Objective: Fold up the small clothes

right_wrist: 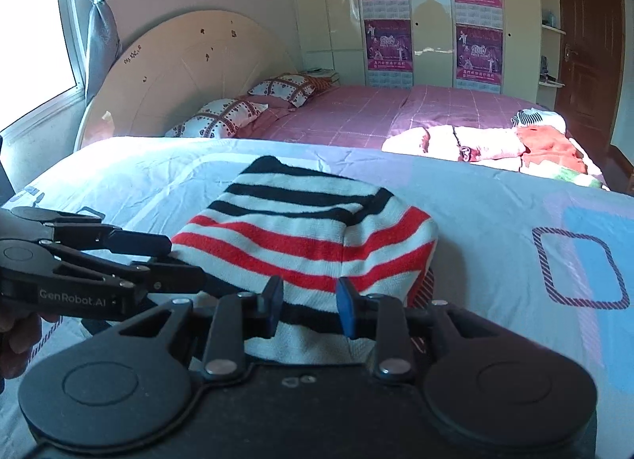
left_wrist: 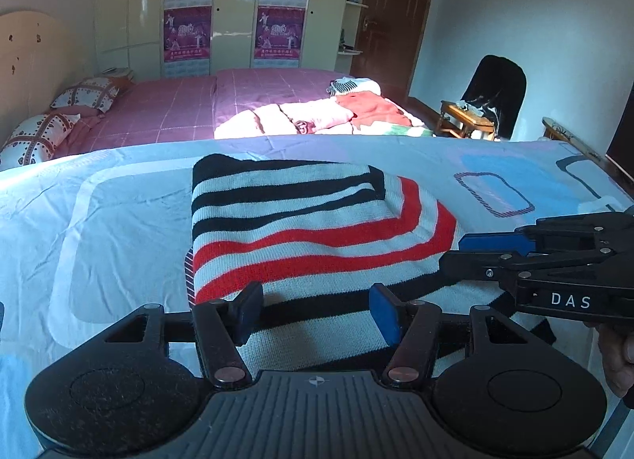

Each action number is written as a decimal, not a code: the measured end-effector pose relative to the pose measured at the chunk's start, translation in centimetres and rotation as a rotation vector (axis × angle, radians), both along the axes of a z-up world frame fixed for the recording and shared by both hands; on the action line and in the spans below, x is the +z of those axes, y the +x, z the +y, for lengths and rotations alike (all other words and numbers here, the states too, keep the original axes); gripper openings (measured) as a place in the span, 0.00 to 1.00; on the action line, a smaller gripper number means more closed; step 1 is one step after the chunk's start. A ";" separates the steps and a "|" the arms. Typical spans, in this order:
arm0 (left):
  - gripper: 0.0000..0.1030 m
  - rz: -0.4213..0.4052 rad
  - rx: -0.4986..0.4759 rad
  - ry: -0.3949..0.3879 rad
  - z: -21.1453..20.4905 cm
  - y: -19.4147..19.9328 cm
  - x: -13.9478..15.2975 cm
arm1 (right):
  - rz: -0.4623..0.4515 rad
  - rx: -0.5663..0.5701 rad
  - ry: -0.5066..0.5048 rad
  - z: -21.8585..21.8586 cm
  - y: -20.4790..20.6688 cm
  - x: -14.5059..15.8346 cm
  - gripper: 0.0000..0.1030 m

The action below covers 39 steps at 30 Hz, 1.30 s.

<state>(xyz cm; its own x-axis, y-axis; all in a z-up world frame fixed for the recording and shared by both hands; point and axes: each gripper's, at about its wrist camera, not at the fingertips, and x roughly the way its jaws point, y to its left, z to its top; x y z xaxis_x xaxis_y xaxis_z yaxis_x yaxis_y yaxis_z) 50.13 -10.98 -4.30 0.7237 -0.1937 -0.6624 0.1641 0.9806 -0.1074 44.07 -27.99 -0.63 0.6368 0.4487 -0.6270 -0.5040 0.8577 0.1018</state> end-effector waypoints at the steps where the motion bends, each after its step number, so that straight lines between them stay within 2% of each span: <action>1: 0.58 -0.001 -0.007 0.001 0.0 -0.1 -0.1 | 0.013 -0.006 -0.014 0.1 -0.2 -0.3 0.29; 4: 0.57 -0.003 -0.035 0.003 0.1 -0.5 -0.5 | 0.027 -0.030 -0.060 0.2 -1.1 -1.2 0.28; 7: 0.57 -0.024 -0.066 0.033 0.0 -1.8 -0.7 | 0.016 -0.066 -0.065 0.2 -2.2 -1.8 0.28; 10: 0.58 -0.035 -0.059 0.038 0.8 -3.3 -0.6 | -0.009 -0.095 -0.096 0.3 -3.4 -1.7 0.30; 12: 0.58 -0.029 -0.049 0.021 1.9 -4.4 -0.8 | -0.031 -0.123 -0.127 0.3 -4.4 -1.5 0.40; 15: 0.58 0.014 -0.056 0.024 3.3 -5.6 -2.2 | 0.010 -0.135 -0.161 -0.3 -5.4 -2.7 0.44; 17: 0.58 0.070 -0.045 -0.070 5.0 -5.7 -3.1 | 0.073 -0.185 -0.071 -1.6 -5.3 -3.4 0.44; 19: 0.58 0.071 -0.028 -0.151 7.0 -6.0 -2.8 | 0.137 -0.240 0.049 -3.1 -5.2 -2.6 0.45; 20: 0.58 0.053 -0.022 -0.187 8.0 -6.0 -2.5 | 0.131 -0.247 0.108 -3.8 -5.5 -1.9 0.50; 21: 0.58 0.043 -0.019 -0.239 9.2 -5.9 -2.3 | 0.124 -0.250 0.159 -4.7 -5.8 -1.5 0.66; 23: 0.58 0.072 0.002 -0.375 11.7 -4.6 -2.7 | 0.150 -0.266 0.232 -6.2 -5.3 -1.2 0.84; 27: 0.59 0.225 0.014 -0.598 14.2 -0.1 -5.6 | 0.334 -0.257 0.442 -9.2 -1.9 -3.0 0.84; 29: 0.59 0.264 -0.012 -0.677 14.2 1.1 -6.9 | 0.435 -0.224 0.583 -10.5 0.0 -5.0 0.81; 31: 0.59 0.280 -0.028 -0.715 13.8 1.7 -7.7 | 0.460 -0.230 0.636 -11.6 1.4 -6.5 0.81; 32: 0.59 0.285 -0.028 -0.731 13.4 1.9 -8.1 | 0.486 -0.234 0.652 -11.8 2.0 -7.3 0.77; 34: 0.61 0.296 -0.031 -0.756 13.2 2.7 -8.8 | 0.494 -0.183 0.680 -11.9 3.0 -8.0 0.74; 38: 0.61 0.292 -0.040 -0.792 12.6 4.0 -9.9 | 0.508 -0.074 0.671 -10.8 5.3 -8.6 0.58; 39: 0.61 0.286 -0.046 -0.786 12.3 4.2 -9.9 | 0.513 -0.050 0.670 -10.3 5.9 -8.8 0.51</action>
<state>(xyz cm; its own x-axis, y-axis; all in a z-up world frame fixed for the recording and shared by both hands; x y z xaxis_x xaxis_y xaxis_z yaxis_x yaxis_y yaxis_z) 54.32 1.31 -14.16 0.5284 -0.7010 -0.4789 0.0642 0.5955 -0.8008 50.01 -38.34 -9.42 0.3749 0.8076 -0.4552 -0.2196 0.5544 0.8028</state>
